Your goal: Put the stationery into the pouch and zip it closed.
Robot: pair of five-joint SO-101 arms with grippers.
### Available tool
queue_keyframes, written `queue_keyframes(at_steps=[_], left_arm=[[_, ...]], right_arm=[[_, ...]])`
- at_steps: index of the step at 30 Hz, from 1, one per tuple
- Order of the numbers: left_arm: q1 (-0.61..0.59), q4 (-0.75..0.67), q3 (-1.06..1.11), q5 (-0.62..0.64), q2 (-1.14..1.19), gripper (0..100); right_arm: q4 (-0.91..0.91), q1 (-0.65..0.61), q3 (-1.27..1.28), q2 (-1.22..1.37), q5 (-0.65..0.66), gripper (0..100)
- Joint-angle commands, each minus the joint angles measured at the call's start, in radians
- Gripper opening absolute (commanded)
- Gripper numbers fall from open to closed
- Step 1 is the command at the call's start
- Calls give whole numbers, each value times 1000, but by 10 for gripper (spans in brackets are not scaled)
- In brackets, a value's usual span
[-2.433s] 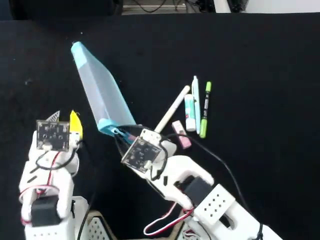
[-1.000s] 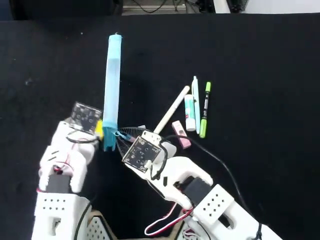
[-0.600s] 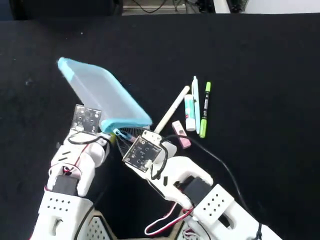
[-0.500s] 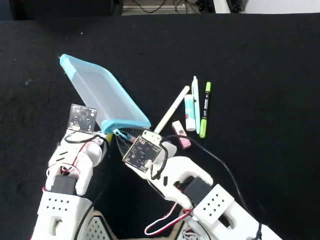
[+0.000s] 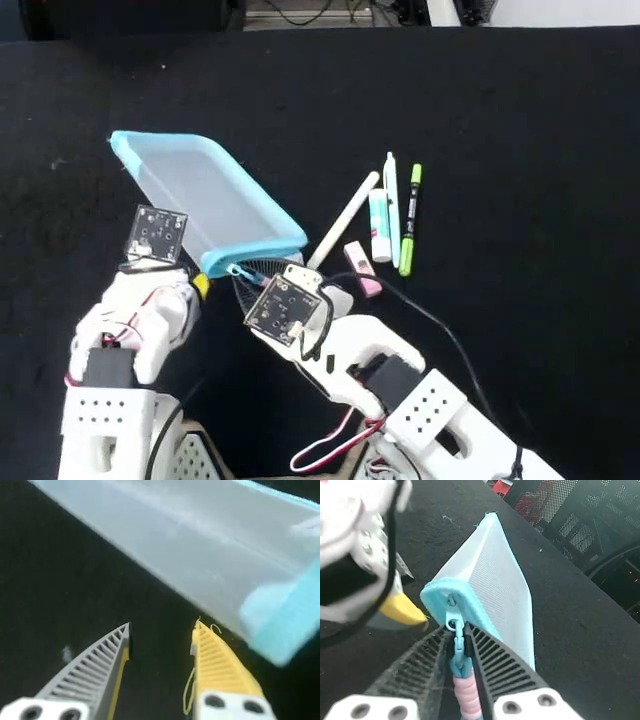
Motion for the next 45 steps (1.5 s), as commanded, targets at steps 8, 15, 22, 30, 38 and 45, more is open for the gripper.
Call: queue_keyframes(at_steps=[8, 15, 22, 30, 38, 45], left_arm=[[-51, 368, -486, -161, -8, 209], [-44, 491, -676, -161, 3, 241], [-8, 540, -725, -166, 49, 249], [130, 542, -789, -161, 232, 248], [124, 470, -746, -160, 318, 248], [127, 465, -751, -152, 350, 248]], right_arm=[[-26, -11, -10, -21, -11, 11], [-26, -11, -8, -18, -11, 11], [-31, -11, 4, -22, -11, 11], [-31, -11, 4, -22, -11, 11], [-31, -11, 4, -22, -11, 11], [-31, -11, 4, -22, -11, 11]])
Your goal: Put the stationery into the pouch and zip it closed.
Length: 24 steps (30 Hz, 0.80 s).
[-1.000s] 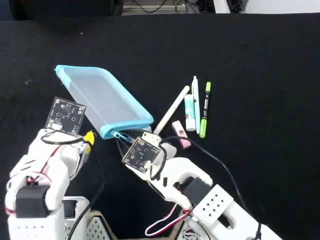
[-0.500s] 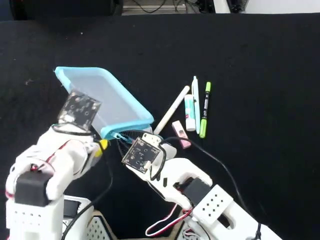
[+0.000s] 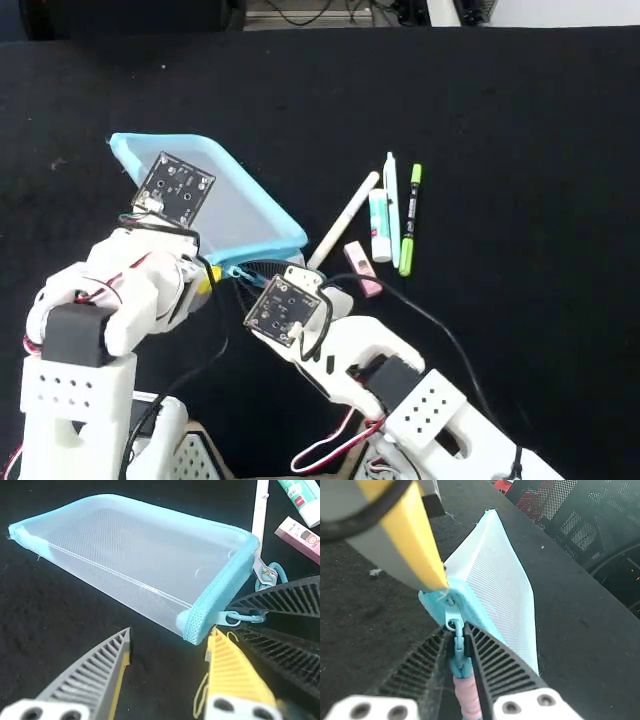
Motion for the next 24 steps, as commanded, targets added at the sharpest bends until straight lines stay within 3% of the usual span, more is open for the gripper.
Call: queue_keyframes(at_steps=[1, 12, 24], left_arm=[[15, -17, -13, 23, 9, 248], [15, -106, 71, 124, 9, 248], [5, -167, 120, 124, 2, 227]], right_arm=[[-28, -11, -10, -22, -11, 11], [-28, -11, -10, -22, -11, 11], [-28, -9, -8, -22, -11, 11]])
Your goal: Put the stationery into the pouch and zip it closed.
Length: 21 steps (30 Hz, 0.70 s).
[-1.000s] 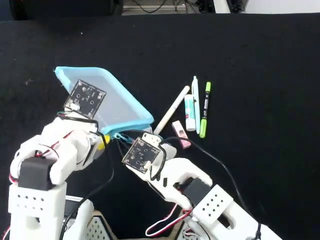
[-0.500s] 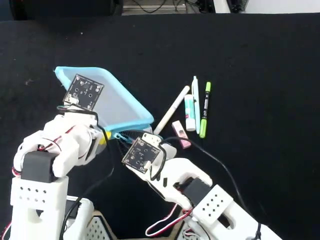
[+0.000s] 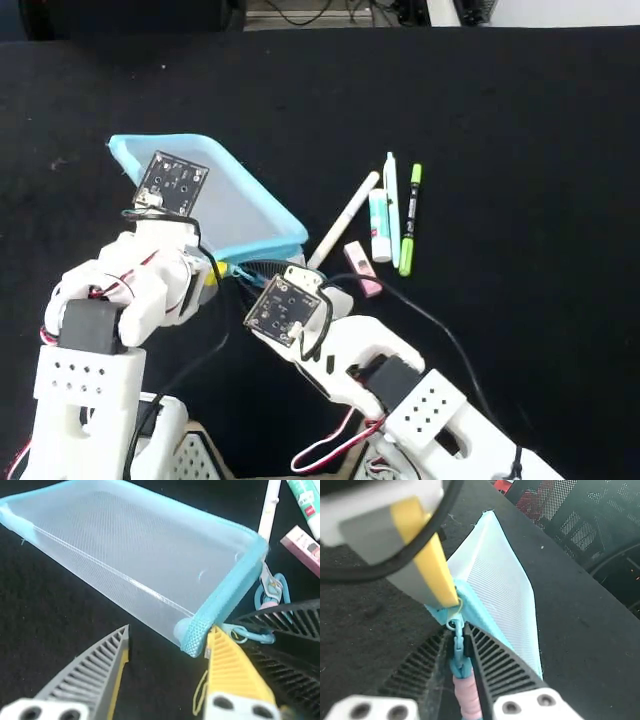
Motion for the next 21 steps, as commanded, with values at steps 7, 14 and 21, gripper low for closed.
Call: queue_keyframes(at_steps=[7, 14, 21], left_arm=[[2, -40, -7, 11, -8, 213], [10, -40, -7, 11, -8, 212], [10, -64, 73, 11, -8, 212]], right_arm=[[-26, -8, -10, -22, -11, 11], [-26, -8, -10, -22, -11, 11], [-26, -8, -10, -22, -11, 11]])
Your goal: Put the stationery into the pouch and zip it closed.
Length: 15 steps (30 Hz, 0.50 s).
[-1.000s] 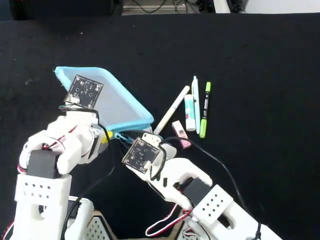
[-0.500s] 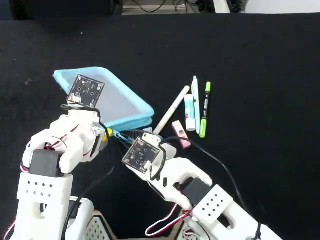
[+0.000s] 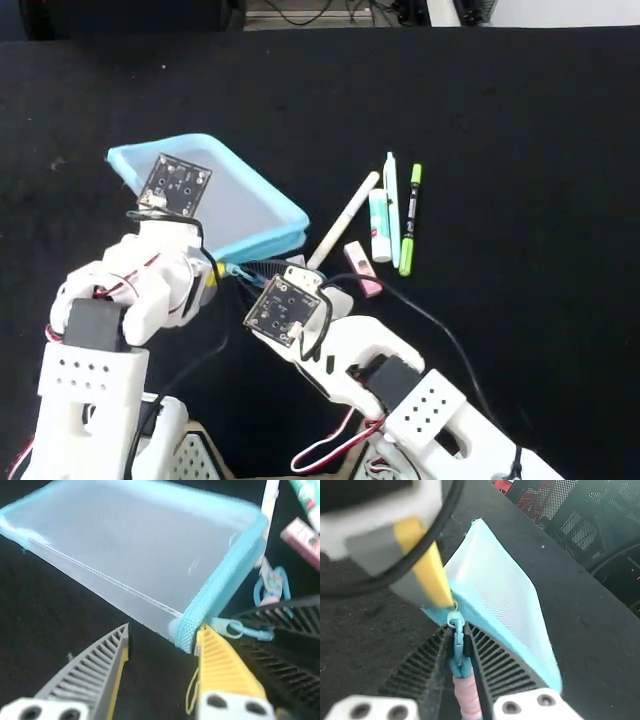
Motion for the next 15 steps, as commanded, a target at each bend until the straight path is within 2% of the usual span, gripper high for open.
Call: queue_keyframes(at_steps=[1, 7, 15], left_arm=[[10, -54, 41, 9, -6, 212], [12, -101, 81, 9, -6, 199], [12, -101, 65, 9, -8, 35]], right_arm=[[-26, -8, -10, -22, -11, 11], [-26, -8, -10, -22, -9, 11], [-28, -8, -10, -22, -8, 11]])
